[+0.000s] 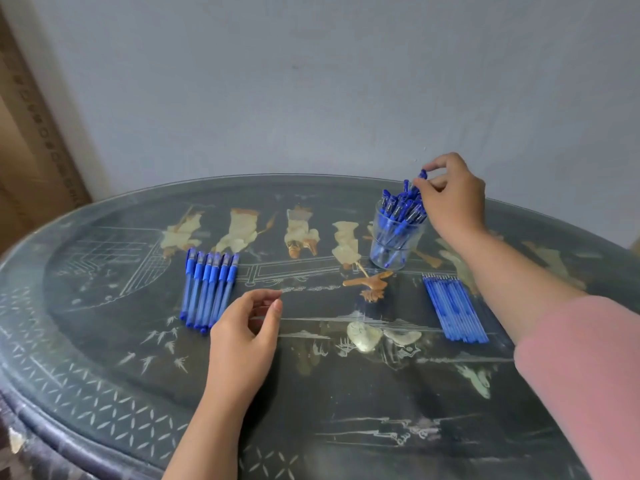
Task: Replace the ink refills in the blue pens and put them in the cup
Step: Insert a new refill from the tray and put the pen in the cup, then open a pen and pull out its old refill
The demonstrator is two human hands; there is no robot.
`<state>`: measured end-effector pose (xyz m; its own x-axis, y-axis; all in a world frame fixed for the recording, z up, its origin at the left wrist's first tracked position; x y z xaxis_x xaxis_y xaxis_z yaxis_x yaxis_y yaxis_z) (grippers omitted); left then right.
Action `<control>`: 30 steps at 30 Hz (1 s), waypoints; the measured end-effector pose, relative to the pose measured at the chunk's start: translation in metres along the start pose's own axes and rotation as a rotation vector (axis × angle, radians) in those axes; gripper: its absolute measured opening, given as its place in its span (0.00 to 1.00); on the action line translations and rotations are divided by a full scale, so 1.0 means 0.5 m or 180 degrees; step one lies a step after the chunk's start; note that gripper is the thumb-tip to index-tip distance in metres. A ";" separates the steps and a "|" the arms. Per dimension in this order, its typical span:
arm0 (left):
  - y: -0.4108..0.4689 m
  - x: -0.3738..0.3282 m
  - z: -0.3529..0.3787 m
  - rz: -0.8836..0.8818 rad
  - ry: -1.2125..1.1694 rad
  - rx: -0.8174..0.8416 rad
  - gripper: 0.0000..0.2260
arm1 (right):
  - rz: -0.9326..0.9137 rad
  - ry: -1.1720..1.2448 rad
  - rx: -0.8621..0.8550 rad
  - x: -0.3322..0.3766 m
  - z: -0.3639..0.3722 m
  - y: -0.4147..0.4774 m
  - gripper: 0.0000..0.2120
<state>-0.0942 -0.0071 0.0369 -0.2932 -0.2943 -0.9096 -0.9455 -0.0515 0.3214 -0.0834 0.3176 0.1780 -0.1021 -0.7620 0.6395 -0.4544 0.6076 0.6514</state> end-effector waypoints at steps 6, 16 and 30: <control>0.000 0.003 -0.001 -0.0028 0.0043 0.0022 0.05 | -0.0159 -0.0546 0.0107 -0.039 0.029 0.007 0.03; 0.000 -0.001 -0.028 -0.0114 -0.0218 -0.0233 0.05 | -0.0591 -0.0337 -0.0666 0.048 -0.030 -0.041 0.10; 0.031 0.076 -0.217 -0.0777 -0.0493 -0.1552 0.07 | 0.0175 -0.0153 0.1770 0.194 0.335 -0.423 0.14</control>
<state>-0.1048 -0.1228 0.0361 -0.1263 -0.0769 -0.9890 -0.8246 -0.5460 0.1478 -0.1456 0.0776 0.0341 -0.1732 -0.7497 0.6387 -0.8442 0.4471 0.2959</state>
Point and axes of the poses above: each hand's wrist, its own y-axis towards the middle knuckle, its own z-axis out of the palm, x = y × z, the point moved 8 cm from there along y, towards the middle knuckle, and after that the axes turned 10 degrees about -x, right-handed, at the moved point
